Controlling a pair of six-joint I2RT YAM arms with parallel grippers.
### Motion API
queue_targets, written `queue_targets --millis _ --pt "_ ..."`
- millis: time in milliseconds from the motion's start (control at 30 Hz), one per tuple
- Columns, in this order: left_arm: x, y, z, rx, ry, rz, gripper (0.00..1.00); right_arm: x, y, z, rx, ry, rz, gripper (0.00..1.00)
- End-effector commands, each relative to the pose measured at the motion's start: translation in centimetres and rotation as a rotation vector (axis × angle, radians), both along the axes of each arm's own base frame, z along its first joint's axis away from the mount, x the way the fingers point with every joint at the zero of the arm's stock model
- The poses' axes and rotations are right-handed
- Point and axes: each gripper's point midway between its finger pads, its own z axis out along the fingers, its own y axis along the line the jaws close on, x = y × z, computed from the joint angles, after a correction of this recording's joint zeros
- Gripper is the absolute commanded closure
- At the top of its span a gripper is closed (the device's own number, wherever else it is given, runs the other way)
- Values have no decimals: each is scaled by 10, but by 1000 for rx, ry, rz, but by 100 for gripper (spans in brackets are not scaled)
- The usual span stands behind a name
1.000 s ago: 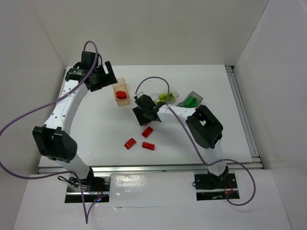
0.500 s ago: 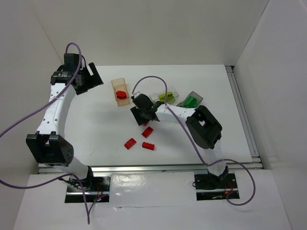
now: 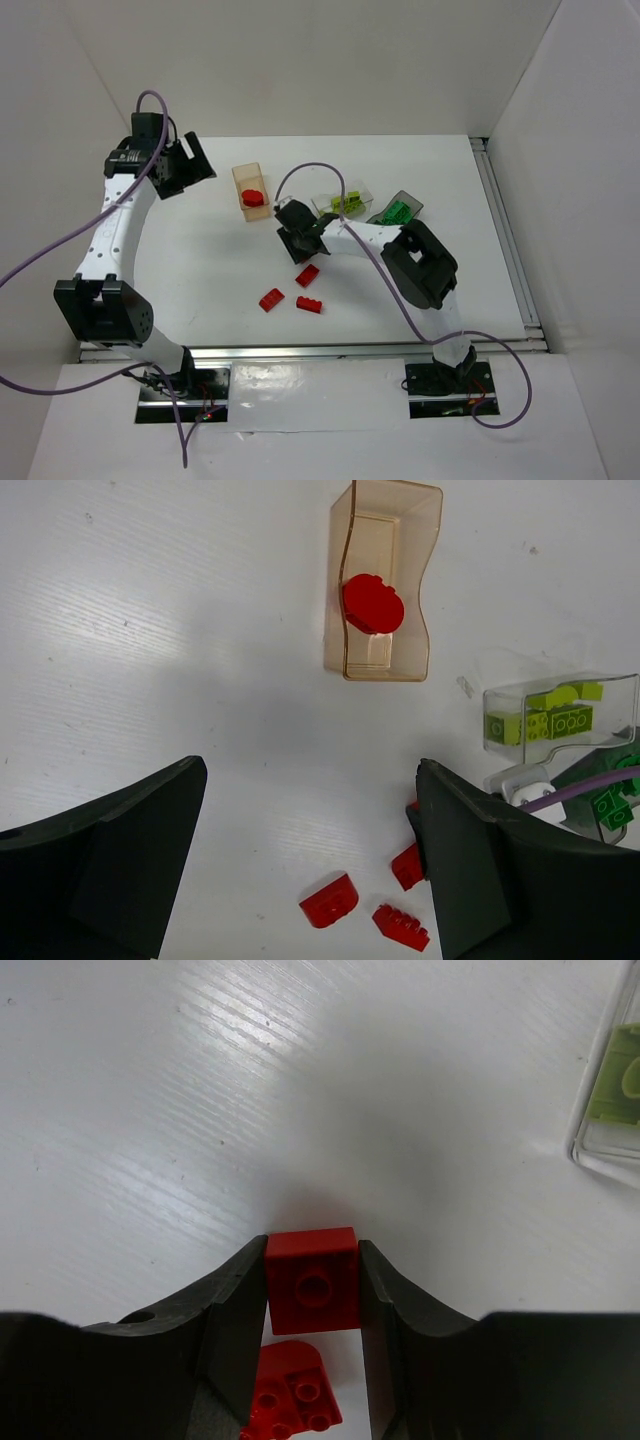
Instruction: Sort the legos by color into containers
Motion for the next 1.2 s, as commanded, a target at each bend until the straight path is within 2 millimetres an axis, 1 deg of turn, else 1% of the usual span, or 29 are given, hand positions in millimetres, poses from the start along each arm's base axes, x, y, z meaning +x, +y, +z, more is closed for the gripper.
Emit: queue_targets --millis 0,100,133,167,200,233,267,333,367,400,433,467,500,533,567,600,633,667,700,733,767,833,867,933,967,1000,1033,1133,1167 --pt "-3 2 8 -10 -32 2 5 8 11 33 25 -64 3 67" --pt "-15 -3 -12 -37 22 -4 2 25 27 70 95 -143 4 67" --pt "-22 -5 -33 -55 72 -2 2 31 31 81 115 -170 -3 67" --pt "-28 -6 -42 -62 95 6 2 37 41 100 153 -198 11 67" --pt "-34 -6 -54 -64 127 7 2 41 49 104 175 -208 17 67" --pt "-47 -6 -72 -73 178 37 2 46 57 116 212 -231 23 67" --pt "-55 -6 -81 -80 202 47 2 53 67 126 239 -256 36 67" --pt "-71 -6 -88 -88 219 75 1 62 77 124 250 -266 36 67" --pt "-85 -4 -104 -77 261 85 1 67 82 126 258 -274 36 67" --pt "-92 -5 -109 -77 274 85 1 76 92 142 285 -308 42 66" --pt "-99 -5 -114 -77 285 86 1 82 99 131 283 -306 43 66" --pt "-110 -5 -121 -77 301 86 1 87 105 130 289 -312 42 66" --pt "-116 -7 -124 -85 308 81 1 95 116 149 330 -340 48 65" --pt "-121 -7 -127 -85 314 81 1 106 119 130 315 -330 38 65" --pt "-129 -13 -130 -89 330 56 1 110 123 127 314 -329 38 65" --pt "-137 -13 -134 -89 336 56 1 118 125 127 325 -332 36 65" --pt "-143 -22 -135 -94 337 13 1 125 132 139 353 -358 36 63" --pt "-148 -29 -136 -115 340 -12 1 133 133 120 349 -337 25 63" --pt "-157 -34 -142 -125 356 -29 1 137 135 119 357 -343 11 60" --pt "-163 -43 -139 -128 339 -69 1 143 142 131 387 -371 11 54" --pt "-162 -50 -135 -124 313 -96 1 152 138 124 385 -374 -1 28" --pt "-164 -60 -133 -113 304 -131 1 152 145 134 426 -384 10 20" --pt "-164 -67 -130 -109 286 -162 1 151 143 155 453 -409 10 20" --pt "-165 -71 -135 -93 308 -176 1 152 138 182 486 -463 -11 19" --pt "-167 -75 -139 -80 322 -196 1 151 125 169 457 -450 -29 19" --pt "-166 -79 -143 -69 343 -220 1 146 116 203 488 -492 -42 21" --pt "-168 -82 -147 -64 360 -234 1 144 109 213 494 -515 -59 22" --pt "-165 -99 -155 -6 382 -325 1 139 59 228 466 -519 -135 22" --pt "-163 -104 -156 17 386 -352 1 134 42 208 432 -481 -167 22"
